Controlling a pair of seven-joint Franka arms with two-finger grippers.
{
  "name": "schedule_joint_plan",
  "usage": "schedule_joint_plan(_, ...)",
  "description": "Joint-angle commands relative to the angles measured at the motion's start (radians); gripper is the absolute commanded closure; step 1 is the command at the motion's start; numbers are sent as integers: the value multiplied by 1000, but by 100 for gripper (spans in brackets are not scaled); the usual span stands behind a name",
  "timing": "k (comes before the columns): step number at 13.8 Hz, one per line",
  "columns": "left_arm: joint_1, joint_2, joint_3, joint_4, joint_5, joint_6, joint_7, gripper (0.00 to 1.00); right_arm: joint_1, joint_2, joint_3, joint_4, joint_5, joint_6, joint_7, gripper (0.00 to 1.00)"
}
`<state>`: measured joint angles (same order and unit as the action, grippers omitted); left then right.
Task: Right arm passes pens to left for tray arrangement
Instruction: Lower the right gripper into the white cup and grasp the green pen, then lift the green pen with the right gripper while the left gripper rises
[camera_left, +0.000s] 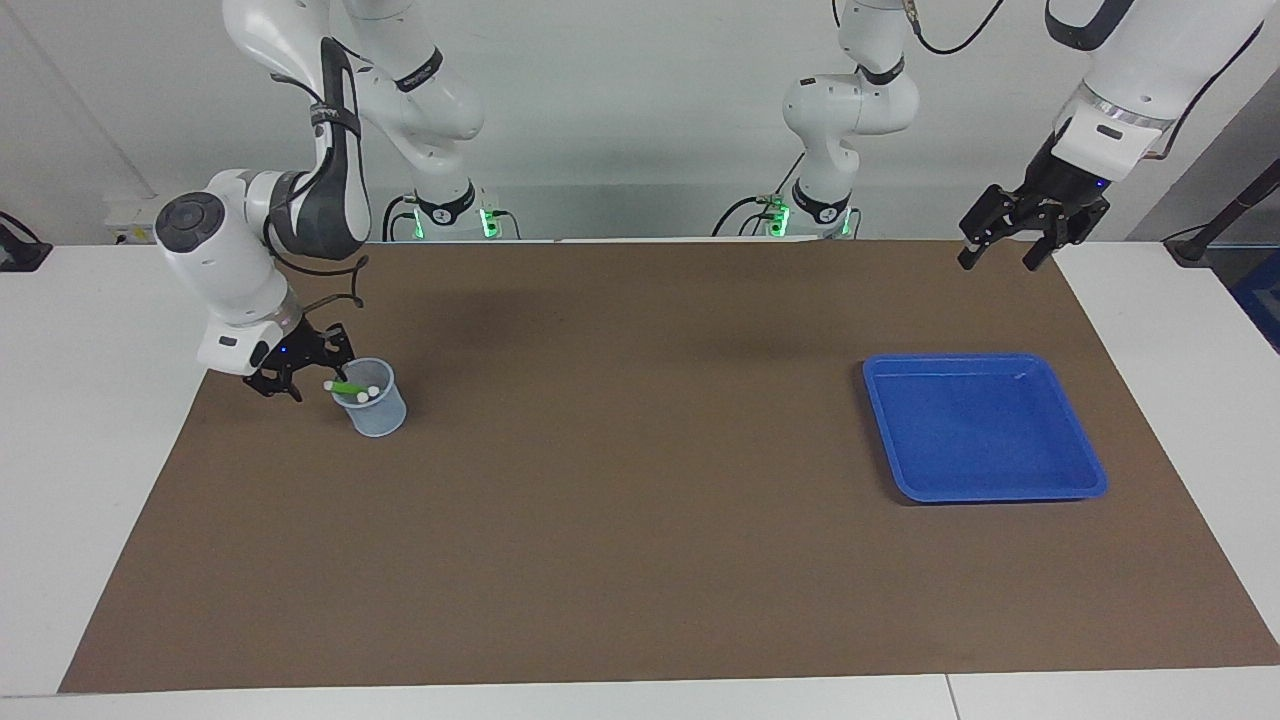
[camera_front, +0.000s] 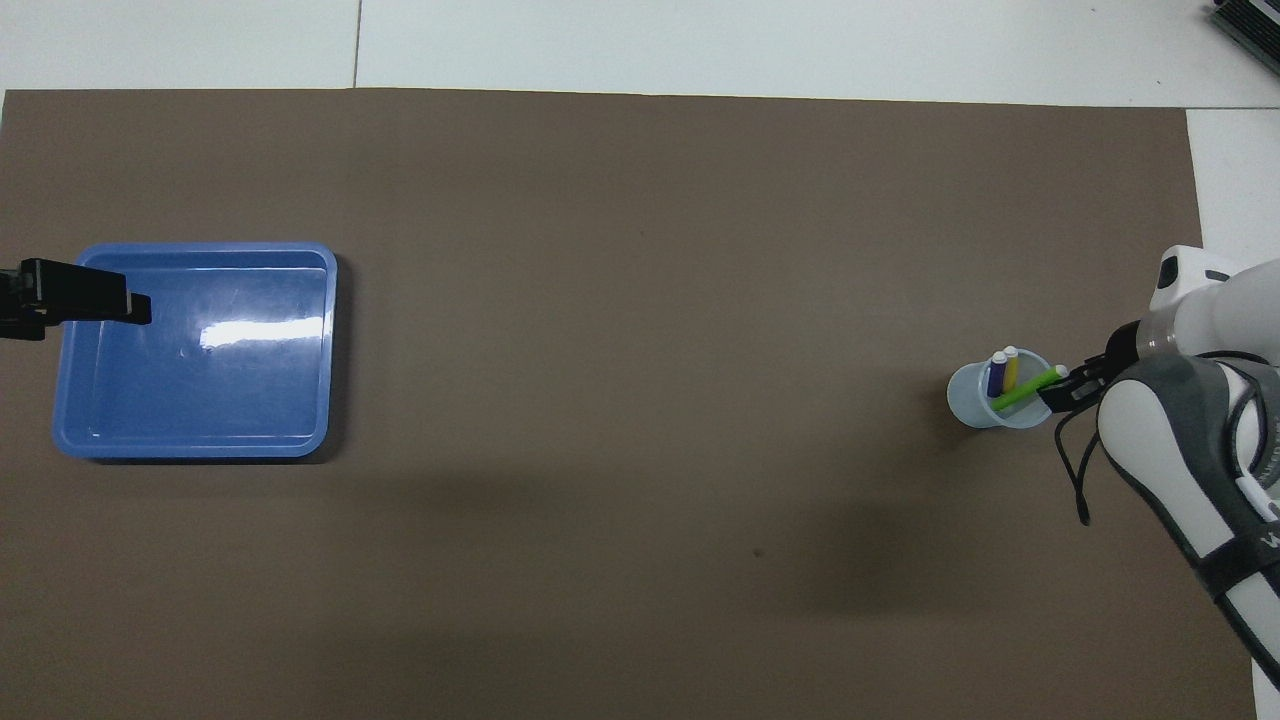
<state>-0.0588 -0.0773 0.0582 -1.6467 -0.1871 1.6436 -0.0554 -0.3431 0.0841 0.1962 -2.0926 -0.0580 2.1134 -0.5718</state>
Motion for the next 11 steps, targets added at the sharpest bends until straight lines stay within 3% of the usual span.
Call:
schedule_joint_plan(1,-9,-44,2,-67,-63,21,-70,0,3,-6,9,5,24,-55,114,31)
schedule_joint_plan(8,-45,-153,-12,-313,-253,252,-119,0,4,12,9,63,89,-78,154,33)
schedule_joint_plan(11,-79,-162,-17,-357,-322,309,-164,0,6,20,9,68,89,-34,158,33)
